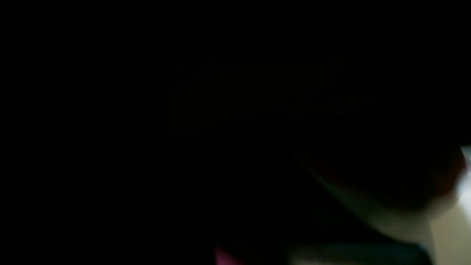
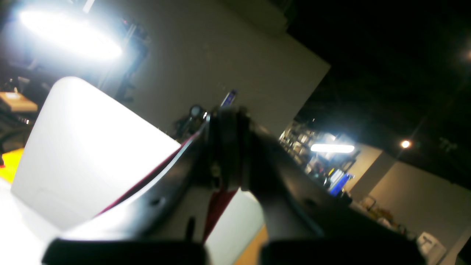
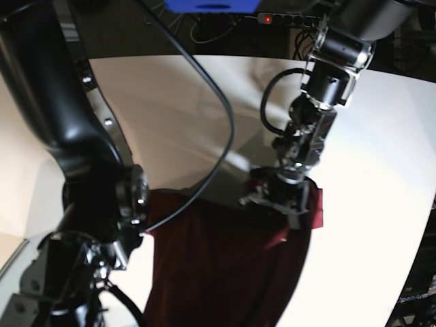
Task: Layout the t-shirt on the table in an organized manner, then fold the t-shirt properly
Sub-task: 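Grasp the hanging shirt with the left gripper beside the right gripper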
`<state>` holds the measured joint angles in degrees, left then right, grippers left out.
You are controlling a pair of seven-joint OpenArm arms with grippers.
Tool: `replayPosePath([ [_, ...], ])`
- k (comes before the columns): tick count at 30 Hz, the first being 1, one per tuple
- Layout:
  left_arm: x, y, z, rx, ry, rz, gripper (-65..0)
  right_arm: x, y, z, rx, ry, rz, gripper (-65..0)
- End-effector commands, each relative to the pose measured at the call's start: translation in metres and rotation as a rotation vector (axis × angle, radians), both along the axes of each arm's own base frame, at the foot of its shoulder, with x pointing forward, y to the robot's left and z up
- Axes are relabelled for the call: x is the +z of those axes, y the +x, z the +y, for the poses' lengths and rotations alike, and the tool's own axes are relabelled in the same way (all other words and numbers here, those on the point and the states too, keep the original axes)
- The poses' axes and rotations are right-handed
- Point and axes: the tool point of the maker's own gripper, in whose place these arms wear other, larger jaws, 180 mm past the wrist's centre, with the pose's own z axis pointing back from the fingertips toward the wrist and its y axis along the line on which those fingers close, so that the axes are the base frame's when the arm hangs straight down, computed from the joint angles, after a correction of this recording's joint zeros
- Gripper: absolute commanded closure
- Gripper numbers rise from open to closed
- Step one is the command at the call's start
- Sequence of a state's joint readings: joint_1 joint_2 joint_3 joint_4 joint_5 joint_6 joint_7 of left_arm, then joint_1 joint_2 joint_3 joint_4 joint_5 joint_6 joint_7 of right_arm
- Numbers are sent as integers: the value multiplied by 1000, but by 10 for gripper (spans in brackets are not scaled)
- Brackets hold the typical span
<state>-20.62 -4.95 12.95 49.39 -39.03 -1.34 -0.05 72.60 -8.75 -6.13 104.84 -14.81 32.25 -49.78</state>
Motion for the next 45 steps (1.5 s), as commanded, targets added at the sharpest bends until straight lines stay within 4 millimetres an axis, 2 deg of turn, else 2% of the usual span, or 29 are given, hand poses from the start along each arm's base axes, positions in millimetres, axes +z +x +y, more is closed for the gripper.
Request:
replayPosePath([
  [1,39,18,-7,6,-55,-107,0,24,-18,3,20,15,-89,0],
  [3,60,21,15,74,-96,-159,0,23,-25,2,22,20,-105,0],
  [5,75,21,27,99,-112,-192,0,16,-22,2,22,20,-91,0],
  [10,89,6,60,102,-80,-196,0,12,-21,2,22,21,-83,0],
  [15,88,-8,100,184,-71,-197,0,11,-21,1,22,22,-85,0],
  [17,75,-18,101,190,-70,-168,0,11,-21,1,22,22,-85,0],
  [19,65,-28,94,170,-66,-146,0,11,-21,1,22,21,-83,0],
  [21,55,-39,80,133,-62,-124,0,10,-20,4,25,15,-79,0],
  [22,51,-47,66,100,-63,-114,0,10,-20,6,27,8,-81,0],
  [25,47,-68,15,-26,-78,-103,0,8,-23,14,37,-14,-84,0],
  [27,49,-81,-29,-137,-93,-103,0,3,-21,19,42,-25,-74,0],
  [30,55,-104,-111,-327,-129,-104,0,-4,-21,29,54,-53,-66,0],
  [33,72,-111,-186,-463,-191,-122,0,-12,-19,37,63,-74,-51,0],
  [37,86,-101,-259,-565,-220,-117,0,-22,-18,50,80,-109,-37,0],
  [39,69,-84,-261,-574,-152,-84,0,-22,-22,51,83,-112,-47,0],
  [41,64,-63,-253,-553,-104,-93,0,-22,-23,52,85,-114,-48,0],
  [45,85,-26,-246,-509,-22,-268,0,-20,-25,52,85,-114,-58,0],
])
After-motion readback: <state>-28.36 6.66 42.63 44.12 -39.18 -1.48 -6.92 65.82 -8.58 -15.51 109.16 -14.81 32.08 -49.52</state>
